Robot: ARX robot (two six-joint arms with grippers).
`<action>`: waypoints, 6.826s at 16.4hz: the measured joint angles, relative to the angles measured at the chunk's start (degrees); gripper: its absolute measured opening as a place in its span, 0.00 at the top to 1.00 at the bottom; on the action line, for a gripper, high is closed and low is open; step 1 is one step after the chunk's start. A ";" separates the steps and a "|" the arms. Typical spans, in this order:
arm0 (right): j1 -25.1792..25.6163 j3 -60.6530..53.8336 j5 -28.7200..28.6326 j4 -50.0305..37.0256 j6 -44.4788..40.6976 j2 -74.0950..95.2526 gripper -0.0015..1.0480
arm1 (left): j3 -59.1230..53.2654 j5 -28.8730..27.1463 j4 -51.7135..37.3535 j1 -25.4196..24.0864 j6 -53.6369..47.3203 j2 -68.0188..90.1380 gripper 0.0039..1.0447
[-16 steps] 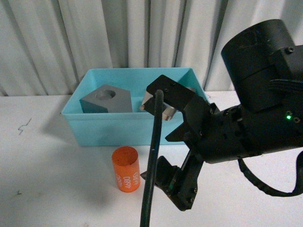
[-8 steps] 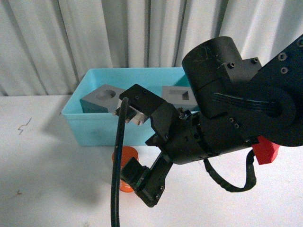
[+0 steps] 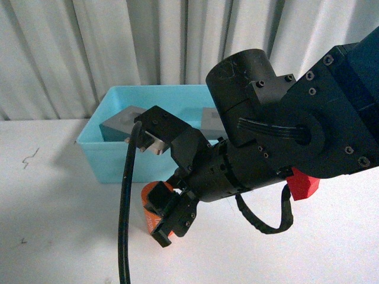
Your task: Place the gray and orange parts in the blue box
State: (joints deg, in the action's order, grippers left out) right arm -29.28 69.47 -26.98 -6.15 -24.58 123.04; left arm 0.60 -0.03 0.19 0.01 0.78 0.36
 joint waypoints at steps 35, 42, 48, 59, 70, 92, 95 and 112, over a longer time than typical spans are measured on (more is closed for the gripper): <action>2.97 23.74 22.25 -6.62 29.05 12.57 0.57 | 0.00 -0.02 0.02 0.00 0.00 0.00 0.06; 2.12 26.99 21.97 -4.87 29.03 14.62 0.57 | 0.00 0.00 0.02 0.00 0.00 0.00 0.06; 1.81 27.23 20.57 -5.16 28.98 14.64 0.25 | 0.00 0.00 0.02 0.00 0.00 0.00 0.06; 3.63 8.31 19.21 -18.86 27.10 -11.65 0.06 | 0.00 -0.02 0.02 0.00 -0.02 0.00 0.06; 12.70 -63.19 43.50 -24.94 26.25 -85.77 0.73 | 0.00 -0.02 0.02 0.00 0.00 0.00 0.06; 29.29 -68.83 27.02 -8.81 24.90 -108.37 0.98 | 0.00 0.00 0.00 0.00 0.00 0.00 0.06; 29.29 -68.83 27.02 -5.62 24.92 -111.36 0.98 | 0.00 0.00 0.02 0.00 0.00 0.00 0.06; 29.29 -68.78 26.99 6.36 24.85 -122.86 0.55 | 0.00 0.00 0.00 0.00 0.00 0.00 0.06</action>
State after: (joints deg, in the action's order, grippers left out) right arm 0.01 0.69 0.01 0.21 0.27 0.19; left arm 0.60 -0.03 0.19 0.01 0.78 0.36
